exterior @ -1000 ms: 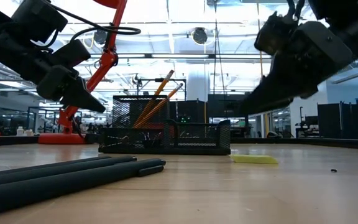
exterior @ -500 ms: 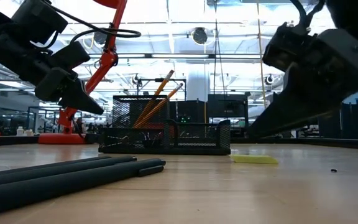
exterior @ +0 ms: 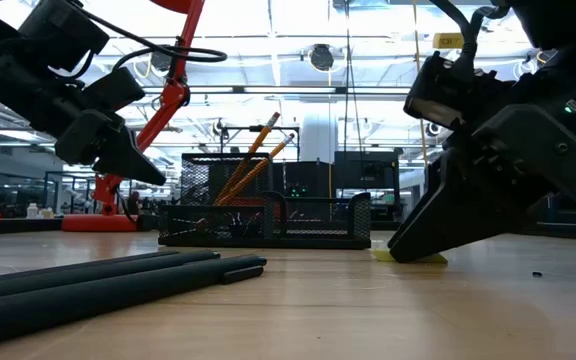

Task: Pick and place office supplies into organizer
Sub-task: Put the yellow eraser into the bottom left section of the desk organizer

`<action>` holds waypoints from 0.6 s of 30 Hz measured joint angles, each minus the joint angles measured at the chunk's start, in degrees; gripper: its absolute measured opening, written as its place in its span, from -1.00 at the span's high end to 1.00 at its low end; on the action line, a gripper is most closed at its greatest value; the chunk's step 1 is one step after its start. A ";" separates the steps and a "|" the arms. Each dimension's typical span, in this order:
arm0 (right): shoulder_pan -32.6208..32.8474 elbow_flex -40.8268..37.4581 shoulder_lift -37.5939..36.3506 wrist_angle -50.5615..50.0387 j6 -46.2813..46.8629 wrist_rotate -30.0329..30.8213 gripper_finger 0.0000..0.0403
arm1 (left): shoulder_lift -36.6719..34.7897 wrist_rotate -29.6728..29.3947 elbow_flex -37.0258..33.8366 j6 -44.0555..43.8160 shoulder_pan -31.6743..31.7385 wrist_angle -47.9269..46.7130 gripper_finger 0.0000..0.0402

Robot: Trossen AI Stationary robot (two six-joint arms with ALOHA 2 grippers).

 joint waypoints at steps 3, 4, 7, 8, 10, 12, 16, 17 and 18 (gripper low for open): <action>-0.02 0.02 0.02 -1.02 0.75 -0.23 0.06 | 0.00 0.00 0.00 -0.01 0.00 -0.49 0.79; -0.04 0.02 0.02 -1.00 0.70 -0.73 0.09 | 0.00 0.00 0.00 -0.02 0.00 -0.50 0.79; -0.07 0.04 0.00 -0.89 0.53 -2.27 0.20 | 0.00 0.01 0.00 -0.03 0.00 -0.49 0.79; -0.07 0.04 0.00 -0.84 0.51 -2.45 0.25 | 0.00 0.00 0.00 -0.04 0.00 -0.50 0.79; -0.07 0.02 0.02 -0.54 0.12 -2.65 0.36 | 0.00 0.00 0.00 -0.17 0.00 -0.49 0.79; -0.07 0.01 0.06 -0.11 -0.59 -2.94 0.48 | 0.00 0.00 0.00 -0.20 -0.01 -0.49 0.79; -0.09 -0.09 0.09 1.05 -2.20 -2.86 0.71 | 0.00 0.00 0.00 -0.17 0.00 -0.49 0.79; -0.07 -0.10 0.09 1.51 -2.87 -2.57 0.75 | 0.00 0.00 0.00 -0.20 -0.01 -0.49 0.79; -0.07 -0.13 0.11 2.13 -3.63 -2.20 0.79 | 0.00 0.00 0.00 -0.20 0.00 -0.49 0.79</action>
